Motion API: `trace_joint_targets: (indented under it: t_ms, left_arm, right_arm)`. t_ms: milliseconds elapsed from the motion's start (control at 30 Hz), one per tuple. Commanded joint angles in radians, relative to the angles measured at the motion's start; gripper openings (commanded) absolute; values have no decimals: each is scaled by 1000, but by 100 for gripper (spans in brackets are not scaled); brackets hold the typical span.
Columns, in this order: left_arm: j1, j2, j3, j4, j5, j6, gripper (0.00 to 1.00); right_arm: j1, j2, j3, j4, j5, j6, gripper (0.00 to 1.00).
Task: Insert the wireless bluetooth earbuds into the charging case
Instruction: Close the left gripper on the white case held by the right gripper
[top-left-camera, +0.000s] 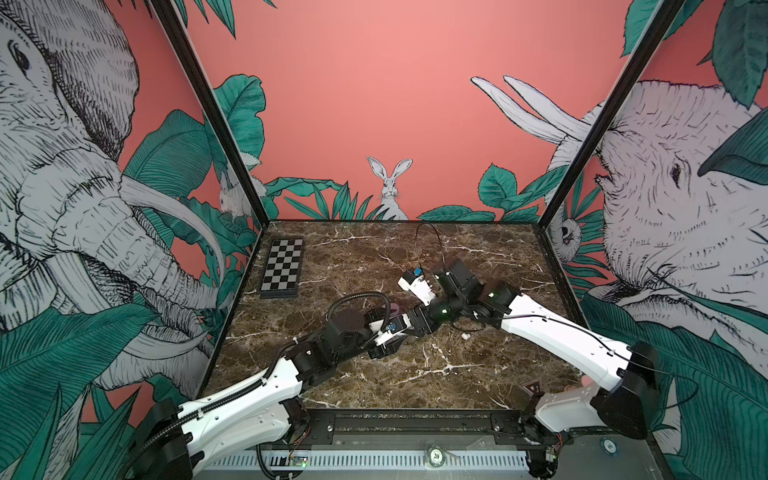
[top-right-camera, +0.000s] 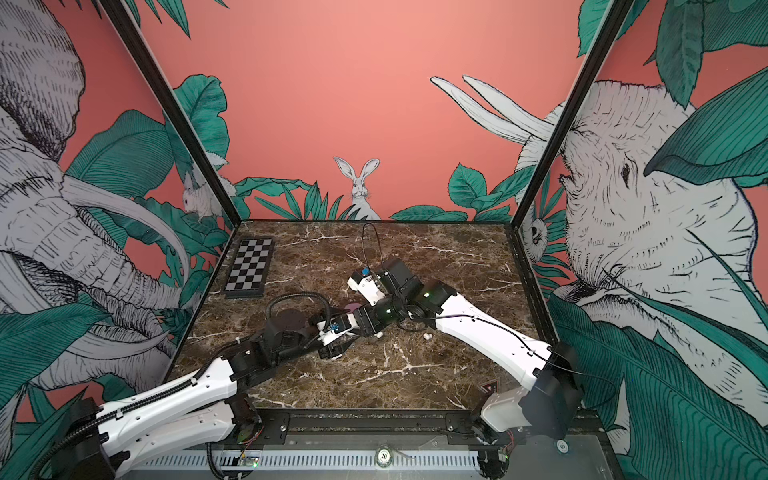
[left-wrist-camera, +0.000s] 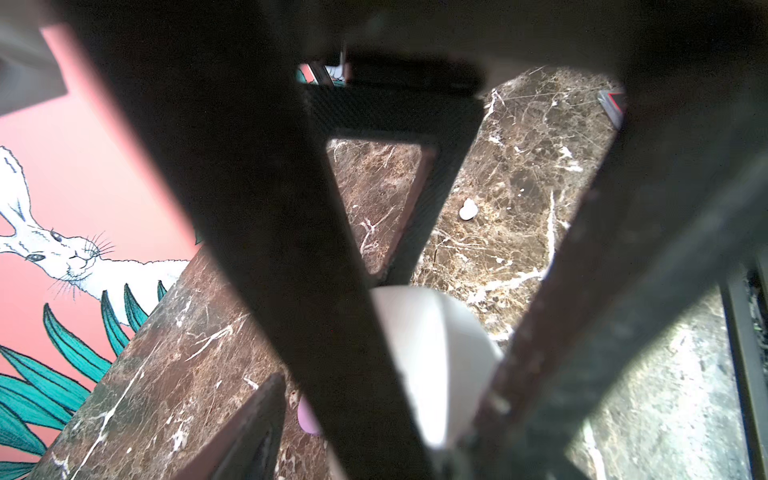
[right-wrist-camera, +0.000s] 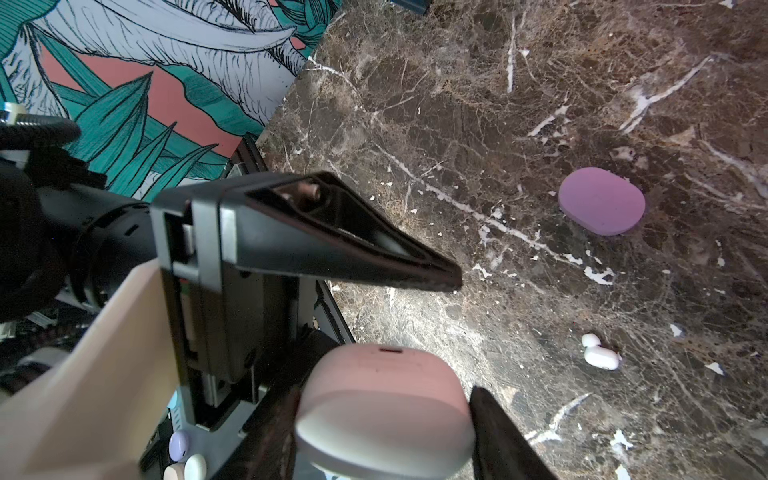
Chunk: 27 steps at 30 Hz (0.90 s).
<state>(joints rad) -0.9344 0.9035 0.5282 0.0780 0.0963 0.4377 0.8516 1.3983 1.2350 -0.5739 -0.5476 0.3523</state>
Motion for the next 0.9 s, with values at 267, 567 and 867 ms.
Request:
trace_joint_targets:
  t_ms: [267, 567, 867]
  left_arm:
    - [2, -8, -10, 32, 36, -2, 69]
    - [2, -8, -11, 25, 31, 6, 65]
    - [2, -7, -7, 16, -7, 30, 68]
  right_arm:
    - [32, 15, -5, 78, -15, 2, 0]
    - [32, 2, -14, 83, 2, 4, 0]
    - [32, -7, -20, 88, 11, 10, 0]
